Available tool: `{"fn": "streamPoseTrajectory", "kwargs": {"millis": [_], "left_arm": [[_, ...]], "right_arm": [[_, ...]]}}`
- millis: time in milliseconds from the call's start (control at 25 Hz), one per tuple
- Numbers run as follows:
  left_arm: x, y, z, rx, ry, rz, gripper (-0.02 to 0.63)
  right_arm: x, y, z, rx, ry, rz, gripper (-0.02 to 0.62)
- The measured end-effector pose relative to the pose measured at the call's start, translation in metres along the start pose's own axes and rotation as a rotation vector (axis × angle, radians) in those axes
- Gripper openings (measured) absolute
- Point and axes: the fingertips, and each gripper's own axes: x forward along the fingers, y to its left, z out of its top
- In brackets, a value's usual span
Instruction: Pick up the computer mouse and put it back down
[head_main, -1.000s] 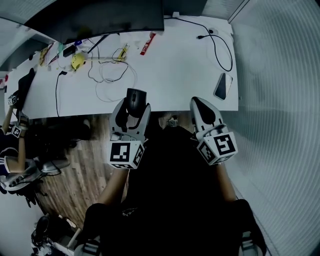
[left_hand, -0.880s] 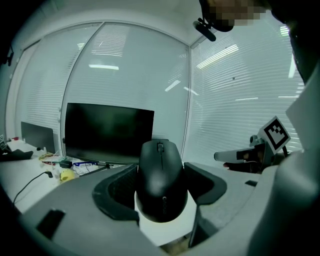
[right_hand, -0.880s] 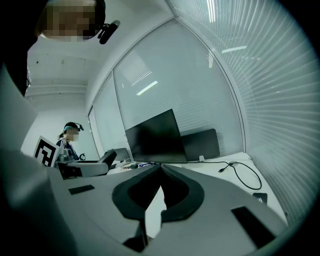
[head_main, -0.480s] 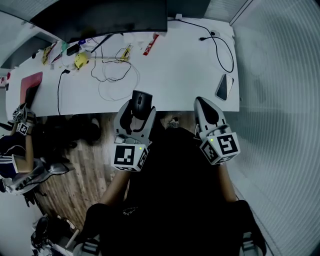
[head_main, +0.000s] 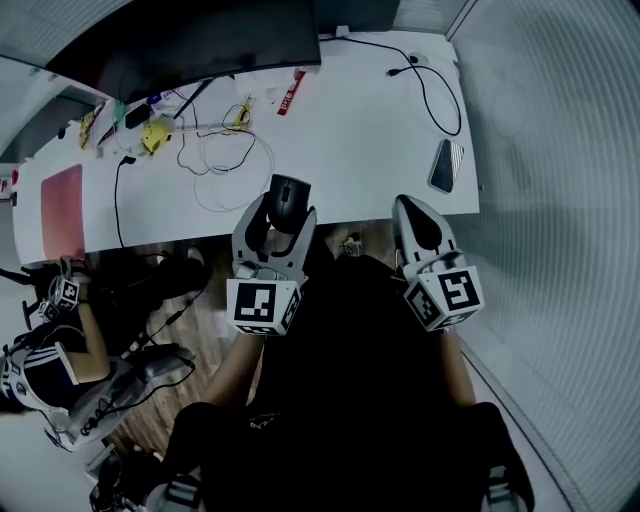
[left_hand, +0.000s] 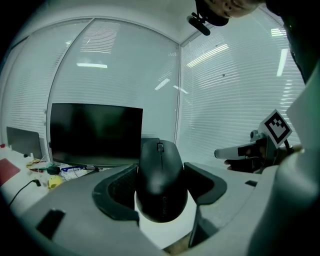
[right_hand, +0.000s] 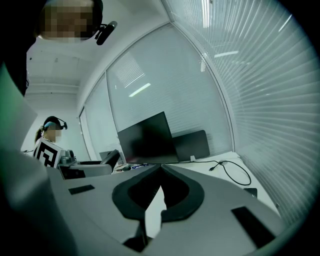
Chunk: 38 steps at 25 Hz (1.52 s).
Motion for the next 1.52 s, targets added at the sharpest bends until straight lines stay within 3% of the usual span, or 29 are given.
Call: {"fn": "streamPoseTrajectory", "kwargs": {"millis": [240, 720, 1520], "left_arm": [[0.015, 0.002, -0.007, 0.014, 0.017, -0.064, 0.282], [0.076, 0.021, -0.025, 0.046, 0.129, -0.206, 0.282], [0.176, 0.051, -0.138, 0.142, 0.415, -0.309, 0.282]], "right_arm": [[0.000, -0.001, -0.002, 0.005, -0.014, -0.064, -0.001], [0.020, -0.011, 0.006, 0.043, -0.013, -0.212, -0.001], [0.013, -0.027, -0.008, 0.123, 0.010, -0.458, -0.001]]}}
